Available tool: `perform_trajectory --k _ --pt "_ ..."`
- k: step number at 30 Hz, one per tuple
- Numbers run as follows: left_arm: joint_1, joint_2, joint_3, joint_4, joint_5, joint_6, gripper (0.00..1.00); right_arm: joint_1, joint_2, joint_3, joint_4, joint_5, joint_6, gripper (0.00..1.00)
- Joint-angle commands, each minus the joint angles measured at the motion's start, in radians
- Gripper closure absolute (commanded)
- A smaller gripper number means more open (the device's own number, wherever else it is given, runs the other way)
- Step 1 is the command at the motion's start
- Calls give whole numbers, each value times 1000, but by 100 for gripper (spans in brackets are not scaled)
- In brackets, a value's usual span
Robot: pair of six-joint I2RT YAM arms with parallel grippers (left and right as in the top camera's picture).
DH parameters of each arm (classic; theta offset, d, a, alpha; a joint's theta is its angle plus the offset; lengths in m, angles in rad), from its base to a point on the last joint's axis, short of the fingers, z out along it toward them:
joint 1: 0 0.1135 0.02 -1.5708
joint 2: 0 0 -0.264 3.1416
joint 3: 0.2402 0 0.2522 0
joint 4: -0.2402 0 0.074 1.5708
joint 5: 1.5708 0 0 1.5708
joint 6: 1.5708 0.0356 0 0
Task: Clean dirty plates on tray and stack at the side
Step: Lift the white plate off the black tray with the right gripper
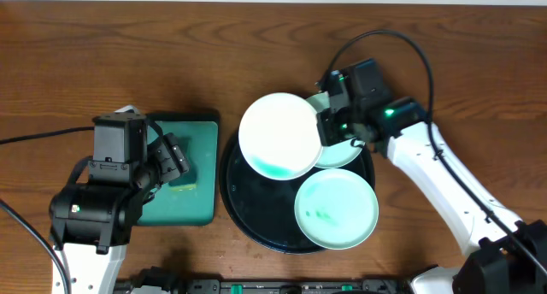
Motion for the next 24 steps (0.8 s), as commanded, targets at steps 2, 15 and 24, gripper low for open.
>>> perform_trajectory --k 2,15,24 --pt "3 13 0 -6 -2 3 19 128 -7 61 -58 366 -80 99" --pt "3 50 0 -9 -1 3 19 437 -7 147 -197 988 -194 99" --pt "3 50 0 -6 -16 6 19 650 -7 147 -192 1366 -324 99"
